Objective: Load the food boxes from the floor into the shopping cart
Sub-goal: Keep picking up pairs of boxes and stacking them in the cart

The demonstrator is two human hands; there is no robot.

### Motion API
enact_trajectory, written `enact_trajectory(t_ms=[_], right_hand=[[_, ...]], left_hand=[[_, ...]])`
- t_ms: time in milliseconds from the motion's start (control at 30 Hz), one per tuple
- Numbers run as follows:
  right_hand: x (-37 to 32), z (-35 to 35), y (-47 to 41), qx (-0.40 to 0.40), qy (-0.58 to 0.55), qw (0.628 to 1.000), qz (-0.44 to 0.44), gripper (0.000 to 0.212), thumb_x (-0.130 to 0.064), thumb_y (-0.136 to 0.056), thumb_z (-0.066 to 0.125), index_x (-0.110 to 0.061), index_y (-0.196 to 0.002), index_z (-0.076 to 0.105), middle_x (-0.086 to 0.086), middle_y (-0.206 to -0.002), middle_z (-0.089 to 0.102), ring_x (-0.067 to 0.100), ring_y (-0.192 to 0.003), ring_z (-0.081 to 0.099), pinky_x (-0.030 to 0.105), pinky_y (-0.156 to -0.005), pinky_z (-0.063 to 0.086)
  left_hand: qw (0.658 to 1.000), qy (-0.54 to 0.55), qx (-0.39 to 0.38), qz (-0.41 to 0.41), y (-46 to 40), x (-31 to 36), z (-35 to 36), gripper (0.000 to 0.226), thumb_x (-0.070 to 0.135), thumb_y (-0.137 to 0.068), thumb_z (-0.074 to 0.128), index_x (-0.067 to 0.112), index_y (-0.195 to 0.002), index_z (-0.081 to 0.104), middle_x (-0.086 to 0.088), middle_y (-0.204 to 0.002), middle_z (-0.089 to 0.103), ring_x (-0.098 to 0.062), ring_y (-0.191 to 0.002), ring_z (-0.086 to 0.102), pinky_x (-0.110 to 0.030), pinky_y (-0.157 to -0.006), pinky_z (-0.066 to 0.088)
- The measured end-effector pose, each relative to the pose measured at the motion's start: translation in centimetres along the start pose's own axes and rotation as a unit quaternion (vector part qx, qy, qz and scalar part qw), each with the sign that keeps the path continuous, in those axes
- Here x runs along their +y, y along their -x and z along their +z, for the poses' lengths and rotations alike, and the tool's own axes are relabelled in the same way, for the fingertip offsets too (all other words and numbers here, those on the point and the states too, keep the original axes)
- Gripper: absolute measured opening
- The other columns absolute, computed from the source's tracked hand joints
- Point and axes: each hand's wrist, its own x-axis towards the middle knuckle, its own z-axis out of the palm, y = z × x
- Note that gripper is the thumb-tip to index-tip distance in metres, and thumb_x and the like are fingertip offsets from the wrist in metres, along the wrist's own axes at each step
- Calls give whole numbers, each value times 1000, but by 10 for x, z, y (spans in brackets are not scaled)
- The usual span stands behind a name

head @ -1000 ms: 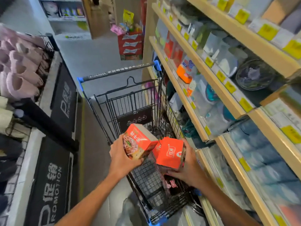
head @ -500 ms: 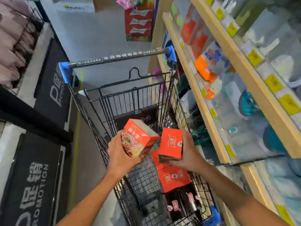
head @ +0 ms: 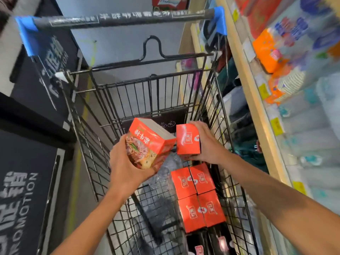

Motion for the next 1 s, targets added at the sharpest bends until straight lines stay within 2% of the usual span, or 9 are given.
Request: enact_trajectory(t_ms=[167, 267, 367, 467, 567, 667, 833, 933, 1000], right_hand=[[27, 21, -21, -37, -4, 999, 17, 134, -55, -54, 93, -28, -154, 9, -6, -150, 15, 16, -137, 32, 38, -113, 34], [43, 31, -27, -82, 17, 995, 48, 137, -42, -54, 97, -22, -155, 8, 0, -150, 14, 19, -136, 32, 33, -110, 32], [59, 41, -28, -149, 99, 981, 80, 134, -24, -55, 97, -16, -154, 7, 2, -149, 13, 24, -134, 37, 27, -101, 36], [64, 54, -27, -182, 213, 957, 79, 138, -19, -54, 96, -17, -156, 3, 1, -155, 9, 26, -146, 27, 37, -111, 42], [56, 59, -28, -195, 359, 908, 90, 129, -19, -69, 89, -9, -158, -3, 9, -163, 5, 28, -154, 4, 39, -120, 32], [57, 66, -31, -224, 492, 835, 108, 100, -14, -93, 63, -2, -157, -12, 16, -168, -8, 33, -154, -16, 42, -125, 13], [67, 79, -15, -294, 575, 754, 117, 96, -31, -98, 55, 2, -155, -15, 23, -165, -16, 41, -151, -21, 52, -123, -11], [62, 75, -11, -284, 566, 768, 95, 95, -31, -97, 55, 3, -156, -11, 24, -165, -13, 40, -152, -18, 51, -124, -9], [48, 66, -12, -230, 463, 851, 90, 96, -31, -91, 64, 1, -159, 4, 21, -167, 0, 36, -154, -10, 47, -126, -1]], left_hand=[[1000, 9, -13, -7, -2, -16, 10, 108, 62, -47, 91, 36, -140, 40, 10, -130, 49, -14, -127, 44, -51, -106, 45], [1000, 15, -17, -10, -2, -24, 15, 107, 56, -48, 95, 33, -139, 43, 8, -129, 53, -17, -126, 47, -52, -103, 47], [1000, 1, -4, -14, 2, -26, 18, 109, 47, -50, 97, 37, -142, 39, 12, -129, 47, -11, -126, 40, -48, -107, 43], [1000, -1, -8, -16, 2, -30, 21, 111, 45, -50, 97, 37, -143, 38, 14, -130, 45, -10, -127, 38, -49, -109, 42], [1000, 8, -12, -19, 1, -36, 23, 112, 49, -49, 98, 35, -143, 39, 13, -132, 46, -12, -130, 39, -49, -109, 43], [999, 20, -24, -24, -1, -45, 25, 114, 61, -48, 94, 32, -144, 39, 9, -133, 51, -19, -129, 48, -49, -105, 47], [999, 30, -27, -32, -2, -57, 30, 115, 61, -47, 96, 31, -143, 40, 4, -131, 56, -28, -126, 54, -52, -99, 51], [999, 24, -25, -31, 1, -60, 35, 113, 57, -47, 96, 34, -142, 40, 6, -130, 55, -25, -126, 53, -50, -99, 51], [999, 16, -29, -36, 1, -63, 38, 114, 56, -46, 97, 35, -142, 40, 7, -131, 55, -25, -126, 53, -50, -100, 51]])
